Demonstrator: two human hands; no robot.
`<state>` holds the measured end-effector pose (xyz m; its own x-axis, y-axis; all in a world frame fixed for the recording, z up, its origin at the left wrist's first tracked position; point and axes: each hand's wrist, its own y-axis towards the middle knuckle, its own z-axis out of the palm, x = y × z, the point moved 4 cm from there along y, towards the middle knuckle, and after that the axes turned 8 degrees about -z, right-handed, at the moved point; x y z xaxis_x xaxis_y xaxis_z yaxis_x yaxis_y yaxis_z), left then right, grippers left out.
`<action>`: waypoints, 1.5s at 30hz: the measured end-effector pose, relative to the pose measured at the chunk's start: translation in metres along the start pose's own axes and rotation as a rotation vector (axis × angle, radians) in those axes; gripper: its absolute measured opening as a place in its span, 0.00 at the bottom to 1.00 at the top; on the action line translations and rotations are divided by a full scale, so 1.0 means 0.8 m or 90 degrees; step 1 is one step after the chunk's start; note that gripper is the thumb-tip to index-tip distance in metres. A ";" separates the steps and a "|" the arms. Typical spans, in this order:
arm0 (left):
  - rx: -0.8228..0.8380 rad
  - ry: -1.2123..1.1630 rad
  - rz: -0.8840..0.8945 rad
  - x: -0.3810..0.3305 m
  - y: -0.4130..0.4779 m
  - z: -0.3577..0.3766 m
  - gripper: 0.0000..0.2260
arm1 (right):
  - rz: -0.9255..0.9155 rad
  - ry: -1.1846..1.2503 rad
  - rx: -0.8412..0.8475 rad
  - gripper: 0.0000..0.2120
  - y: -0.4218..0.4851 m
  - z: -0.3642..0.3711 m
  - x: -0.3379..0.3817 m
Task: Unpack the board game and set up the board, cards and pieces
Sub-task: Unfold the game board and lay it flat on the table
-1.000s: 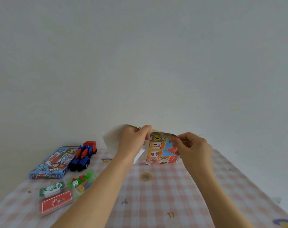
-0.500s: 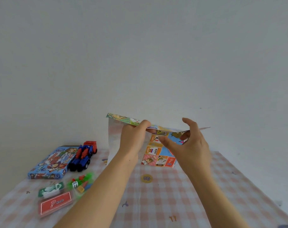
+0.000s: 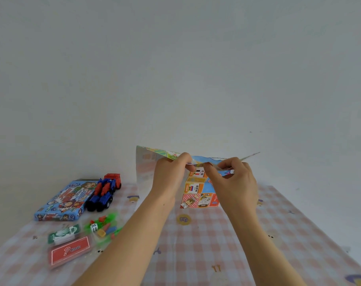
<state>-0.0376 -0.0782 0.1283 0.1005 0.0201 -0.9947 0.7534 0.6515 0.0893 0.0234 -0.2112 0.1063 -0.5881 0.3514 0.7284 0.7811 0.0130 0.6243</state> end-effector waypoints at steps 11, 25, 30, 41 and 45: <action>-0.036 -0.048 0.165 -0.002 -0.002 -0.015 0.09 | -0.053 -0.016 0.036 0.05 -0.001 -0.005 -0.014; -0.218 0.482 0.563 -0.012 -0.009 -0.006 0.01 | -0.086 -0.025 0.037 0.18 -0.001 -0.015 0.003; -0.224 0.486 0.601 -0.013 -0.013 -0.003 0.02 | -0.079 -0.056 0.011 0.21 0.000 -0.019 0.007; -0.226 0.489 0.625 -0.009 -0.020 0.004 0.05 | -0.017 -0.086 -0.004 0.18 -0.003 -0.020 0.003; -0.214 0.491 0.658 -0.006 -0.022 0.008 0.11 | -0.007 -0.088 0.029 0.22 -0.005 -0.018 0.004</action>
<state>-0.0471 -0.0948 0.1322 0.0500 0.9641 -0.2609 0.3469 0.2282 0.9097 0.0155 -0.2234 0.1099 -0.5643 0.4765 0.6742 0.7857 0.0593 0.6158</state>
